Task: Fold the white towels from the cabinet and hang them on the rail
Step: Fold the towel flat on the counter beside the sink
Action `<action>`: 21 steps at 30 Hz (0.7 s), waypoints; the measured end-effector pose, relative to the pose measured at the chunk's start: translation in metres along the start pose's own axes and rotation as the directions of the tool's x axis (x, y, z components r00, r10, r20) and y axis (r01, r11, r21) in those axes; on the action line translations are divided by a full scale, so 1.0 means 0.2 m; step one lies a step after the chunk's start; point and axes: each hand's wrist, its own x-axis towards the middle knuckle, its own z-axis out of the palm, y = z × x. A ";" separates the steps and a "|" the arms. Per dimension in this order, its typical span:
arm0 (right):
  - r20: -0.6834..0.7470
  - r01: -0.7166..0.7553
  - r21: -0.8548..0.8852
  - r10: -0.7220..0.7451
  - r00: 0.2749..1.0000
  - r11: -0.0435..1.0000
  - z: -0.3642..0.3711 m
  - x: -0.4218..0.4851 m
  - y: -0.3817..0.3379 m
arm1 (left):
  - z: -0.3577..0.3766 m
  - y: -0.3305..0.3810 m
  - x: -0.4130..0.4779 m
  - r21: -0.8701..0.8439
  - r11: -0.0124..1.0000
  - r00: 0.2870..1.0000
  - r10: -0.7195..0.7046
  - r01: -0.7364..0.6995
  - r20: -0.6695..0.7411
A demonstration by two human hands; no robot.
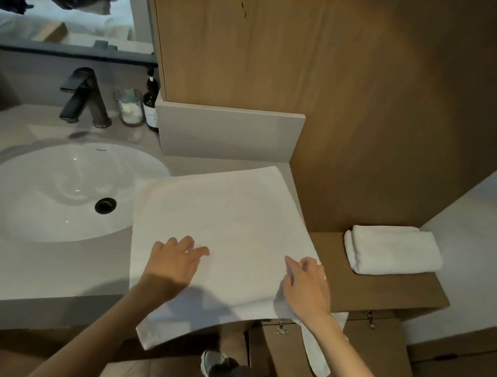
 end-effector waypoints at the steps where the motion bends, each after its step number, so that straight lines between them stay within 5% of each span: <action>1: 0.020 0.016 -0.006 -0.016 1.000 1.000 -0.01 0.03 -0.01 | 0.00 0.01 -0.03 0.010 0.999 0.999 0.031 -0.031 -0.034; 7: 0.208 0.166 0.127 -0.190 0.960 0.978 -0.06 0.26 -0.13 | -0.01 0.09 -0.20 -0.086 0.994 0.996 0.053 -0.060 -0.077; 14: 0.256 0.279 0.232 -0.335 0.907 0.932 -0.10 0.48 -0.20 | -0.06 0.04 -0.05 -0.090 0.996 0.999 -0.012 0.008 -0.048; 18: 0.072 0.224 0.272 -0.252 0.965 0.936 -0.15 0.58 -0.12 | -0.12 -0.13 0.25 -0.024 0.999 1.000 -0.020 0.020 0.004; 21: 0.075 0.114 0.175 -0.129 0.989 0.978 -0.17 0.63 -0.06 | -0.13 -0.25 0.49 0.000 1.000 0.998 -0.006 0.006 0.059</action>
